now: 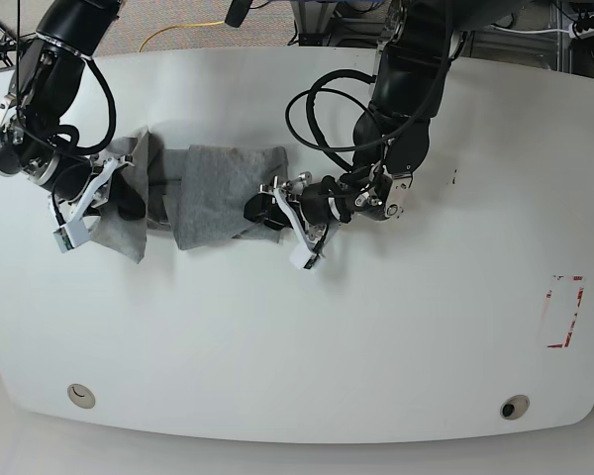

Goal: Fold the T-shirt properly
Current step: 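Fold the strip in half, bringing the left gripper's end onto the right gripper's end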

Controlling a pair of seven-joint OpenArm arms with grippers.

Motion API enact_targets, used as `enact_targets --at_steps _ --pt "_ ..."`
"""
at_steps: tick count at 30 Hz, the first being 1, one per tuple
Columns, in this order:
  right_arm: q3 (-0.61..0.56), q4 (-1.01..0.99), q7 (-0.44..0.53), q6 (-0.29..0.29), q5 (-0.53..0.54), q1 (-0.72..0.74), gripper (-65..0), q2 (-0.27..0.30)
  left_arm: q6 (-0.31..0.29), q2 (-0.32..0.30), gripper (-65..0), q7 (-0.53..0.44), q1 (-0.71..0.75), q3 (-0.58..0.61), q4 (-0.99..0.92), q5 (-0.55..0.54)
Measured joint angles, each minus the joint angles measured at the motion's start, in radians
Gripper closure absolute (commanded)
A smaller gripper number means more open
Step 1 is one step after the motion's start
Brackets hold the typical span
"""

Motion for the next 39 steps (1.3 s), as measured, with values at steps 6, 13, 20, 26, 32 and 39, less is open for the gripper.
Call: enact_targets --at_steps 6,13,20,26,32,39 --pt "-0.042 0.0 -0.003 0.0 -0.011 -0.002 0.0 -0.067 0.005 -0.002 -24.2 -0.02 -0.002 0.017 -0.022 -0.055" --pt "-0.046 0.0 0.008 0.0 -0.004 0.019 0.0 -0.133 0.005 -0.001 -24.2 -0.02 0.001 0.018 -0.026 -0.072" --pt "-0.095 -0.005 0.009 0.0 0.005 0.066 0.0 -0.164 0.005 -0.001 -24.2 -0.02 0.001 0.018 -0.027 -0.074" --pt "-0.095 -0.006 0.003 0.0 -0.016 0.056 0.0 -0.218 0.005 -0.001 -24.2 -0.02 0.001 0.018 -0.027 -0.076" --pt "-0.177 -0.006 0.02 0.0 -0.066 0.066 -3.6 -0.223 0.005 -0.001 -24.2 -0.02 0.003 0.018 -0.027 -0.078" --pt "-0.246 -0.006 0.075 0.0 -0.121 0.069 -48.2 -0.267 0.005 -0.001 -24.2 -0.02 0.003 0.018 -0.027 -0.077"
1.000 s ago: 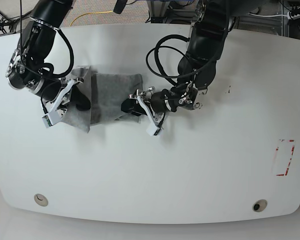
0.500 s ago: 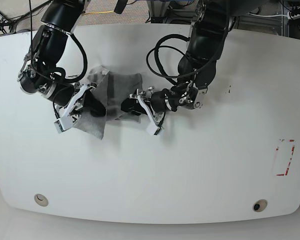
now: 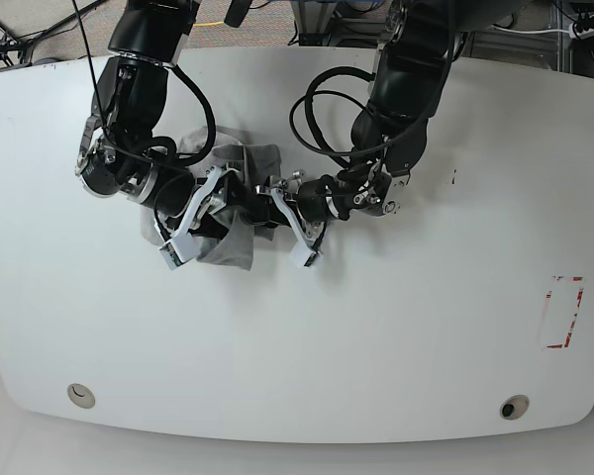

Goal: Fold the T-shirt properly
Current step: 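Fold the strip in half, bringing the left gripper's end onto the right gripper's end, then release the folded bundle and open both grippers away from it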

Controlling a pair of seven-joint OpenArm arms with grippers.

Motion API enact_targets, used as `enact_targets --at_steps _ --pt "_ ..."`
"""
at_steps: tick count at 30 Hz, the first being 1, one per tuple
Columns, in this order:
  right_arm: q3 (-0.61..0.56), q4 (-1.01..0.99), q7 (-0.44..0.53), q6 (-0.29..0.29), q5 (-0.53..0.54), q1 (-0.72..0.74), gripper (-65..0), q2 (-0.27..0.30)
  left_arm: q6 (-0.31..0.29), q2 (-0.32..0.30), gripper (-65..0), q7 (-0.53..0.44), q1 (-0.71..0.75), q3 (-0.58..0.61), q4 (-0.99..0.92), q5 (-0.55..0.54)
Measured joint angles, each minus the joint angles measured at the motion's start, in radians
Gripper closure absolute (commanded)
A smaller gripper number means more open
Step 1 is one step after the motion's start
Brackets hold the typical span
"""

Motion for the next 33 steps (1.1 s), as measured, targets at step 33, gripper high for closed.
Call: enact_targets --at_steps 33 --pt "0.168 0.072 0.015 0.029 0.109 -0.109 -65.0 0.151 0.0 -0.141 -37.9 -0.02 0.037 -0.002 0.27 -0.209"
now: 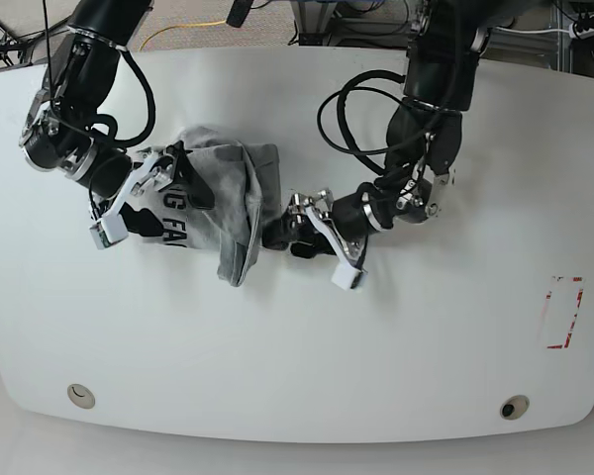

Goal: Fold the T-shirt properly
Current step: 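Release the folded bundle and open both grippers away from it, then press the bundle flat and grasp its collar edge with the left gripper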

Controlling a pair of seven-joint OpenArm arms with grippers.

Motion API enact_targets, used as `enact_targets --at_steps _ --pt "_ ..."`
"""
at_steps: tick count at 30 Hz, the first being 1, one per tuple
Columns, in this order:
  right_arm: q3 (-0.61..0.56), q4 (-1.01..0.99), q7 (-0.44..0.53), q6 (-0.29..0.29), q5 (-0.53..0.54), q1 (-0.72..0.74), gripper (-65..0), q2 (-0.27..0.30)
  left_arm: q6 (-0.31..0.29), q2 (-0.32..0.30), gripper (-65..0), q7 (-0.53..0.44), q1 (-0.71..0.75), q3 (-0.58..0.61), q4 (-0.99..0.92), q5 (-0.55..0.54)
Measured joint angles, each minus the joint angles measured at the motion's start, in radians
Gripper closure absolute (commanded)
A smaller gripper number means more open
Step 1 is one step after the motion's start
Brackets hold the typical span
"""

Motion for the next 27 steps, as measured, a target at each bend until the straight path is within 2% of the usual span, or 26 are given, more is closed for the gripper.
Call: enact_targets --at_steps 4,8,10,14,16,22,27 --pt "-0.066 -0.001 -0.003 0.0 -0.03 -0.022 -65.0 0.008 0.0 -0.069 -37.9 -0.002 0.016 0.0 0.044 -0.053" --pt "-0.159 -0.001 0.012 0.002 -0.089 -0.01 -65.0 -0.012 -0.003 -0.166 -37.9 0.018 0.06 -0.04 0.079 -0.112" --pt "-0.169 0.0 0.035 0.002 -0.128 -0.011 -65.0 -0.027 0.003 -0.232 -37.9 -0.001 0.091 -0.068 0.113 -0.139" --pt "-0.184 0.0 0.054 0.002 -0.245 -0.006 -65.0 -0.031 0.005 -0.323 -37.9 0.005 0.144 -0.085 0.18 -0.137" --pt "-0.224 -0.009 0.055 0.001 -0.295 0.013 -65.0 -0.023 0.003 -0.347 -37.9 0.005 0.167 -0.077 0.212 -0.143" --pt "-0.351 -0.027 0.103 0.002 -0.328 0.037 -65.0 -0.031 -0.003 -0.406 -37.9 0.002 0.219 -0.079 0.261 -0.15" --pt "-0.409 -0.027 0.094 0.002 -0.298 -0.004 -57.5 -0.028 -0.003 -0.421 -37.9 0.008 0.249 -0.078 0.28 -0.145"
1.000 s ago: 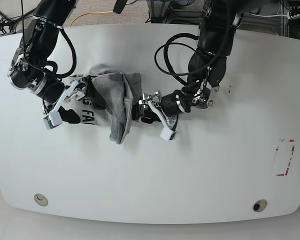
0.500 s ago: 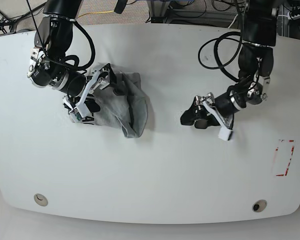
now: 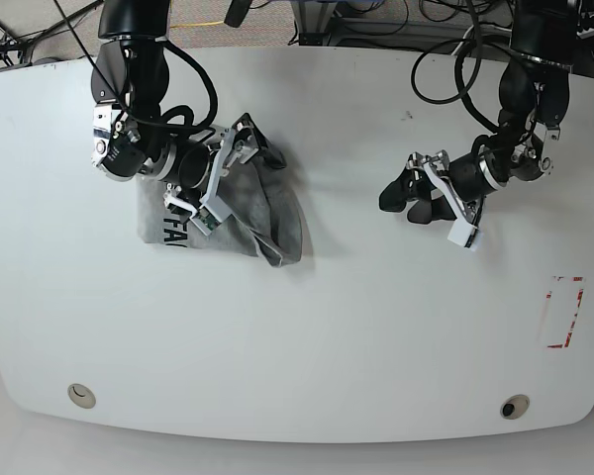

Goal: Fold the T-shirt properly
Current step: 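Press the bundle flat and grasp its collar edge with the left gripper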

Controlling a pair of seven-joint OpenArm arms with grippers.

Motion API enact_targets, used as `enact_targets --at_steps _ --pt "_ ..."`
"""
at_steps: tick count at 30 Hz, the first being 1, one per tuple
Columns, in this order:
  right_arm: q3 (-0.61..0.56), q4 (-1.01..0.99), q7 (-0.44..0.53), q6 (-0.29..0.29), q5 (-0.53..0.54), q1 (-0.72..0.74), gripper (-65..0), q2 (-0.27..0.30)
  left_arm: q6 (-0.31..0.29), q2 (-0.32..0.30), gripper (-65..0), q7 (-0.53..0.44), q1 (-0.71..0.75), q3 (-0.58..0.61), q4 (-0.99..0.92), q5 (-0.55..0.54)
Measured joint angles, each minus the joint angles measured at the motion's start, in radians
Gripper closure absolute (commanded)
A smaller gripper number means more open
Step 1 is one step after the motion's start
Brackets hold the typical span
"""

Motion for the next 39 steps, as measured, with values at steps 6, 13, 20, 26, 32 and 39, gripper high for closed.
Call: enact_targets --at_steps 6,13,20,26,32,39 --pt "-0.119 0.009 0.014 0.0 0.123 -0.019 -56.1 0.002 0.0 0.004 -37.9 -0.003 -0.006 0.002 0.005 -0.001" --pt "-0.167 0.129 0.002 0.0 0.171 -0.065 -55.6 0.009 0.0 0.004 -37.9 -0.002 -0.008 0.003 0.005 -0.001" --pt "0.005 0.13 0.006 0.0 0.171 -0.074 -55.5 0.009 0.0 0.005 -37.9 -0.002 -0.014 0.015 0.005 0.001" --pt "0.182 0.12 0.009 0.0 0.167 -0.062 -53.9 0.051 0.006 0.031 -37.9 -0.016 -0.074 0.194 0.006 0.025" --pt "0.255 -0.026 0.009 -0.005 0.158 0.024 -28.9 0.111 0.006 0.142 -37.9 -0.037 -0.1 0.322 0.004 0.224" --pt "0.327 -0.179 0.008 -0.007 0.054 0.113 -5.2 0.151 0.007 0.284 -34.0 -0.04 -0.076 0.348 0.039 0.473"
